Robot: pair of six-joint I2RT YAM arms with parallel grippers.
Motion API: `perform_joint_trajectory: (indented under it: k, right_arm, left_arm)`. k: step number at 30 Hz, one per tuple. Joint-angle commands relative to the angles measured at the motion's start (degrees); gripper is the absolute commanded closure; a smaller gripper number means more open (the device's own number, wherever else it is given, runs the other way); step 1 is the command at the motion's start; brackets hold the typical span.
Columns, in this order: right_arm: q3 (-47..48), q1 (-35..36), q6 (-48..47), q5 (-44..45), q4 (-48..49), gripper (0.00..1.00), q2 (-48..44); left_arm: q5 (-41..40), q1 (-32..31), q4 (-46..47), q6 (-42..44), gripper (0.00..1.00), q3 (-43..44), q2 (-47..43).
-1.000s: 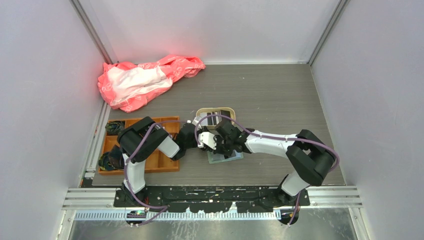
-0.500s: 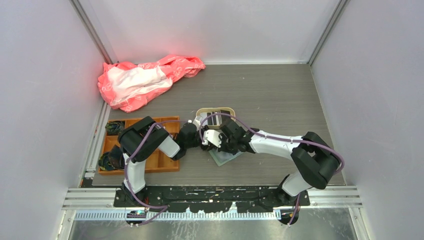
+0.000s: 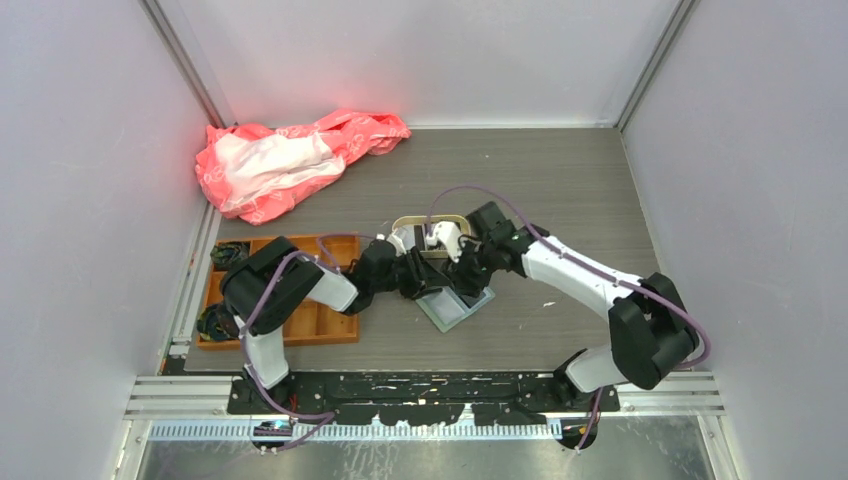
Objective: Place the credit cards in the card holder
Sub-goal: Insert the credit card into the card holder.
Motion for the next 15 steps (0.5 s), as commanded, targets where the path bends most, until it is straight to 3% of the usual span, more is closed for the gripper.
perform_joint_trajectory:
  k: [1,6,15]
  right_arm:
    - [3.68,-10.20,7.64,-15.19,-6.59,0.48,0.11]
    - [8.01,-16.24,9.99,-19.71,-13.34,0.47,9.78]
    - [11.51,-16.69,13.06,-17.53,-13.88,0.52,18.68]
  left_arm:
    - [-1.78,-0.05,-6.33,4.63,0.60,1.36,-4.94]
    - [-2.21,-0.09,-12.88,8.17,0.64,2.89,-8.60]
    - [-0.74,-1.20,-15.64,9.51,0.80,4.27,-8.20]
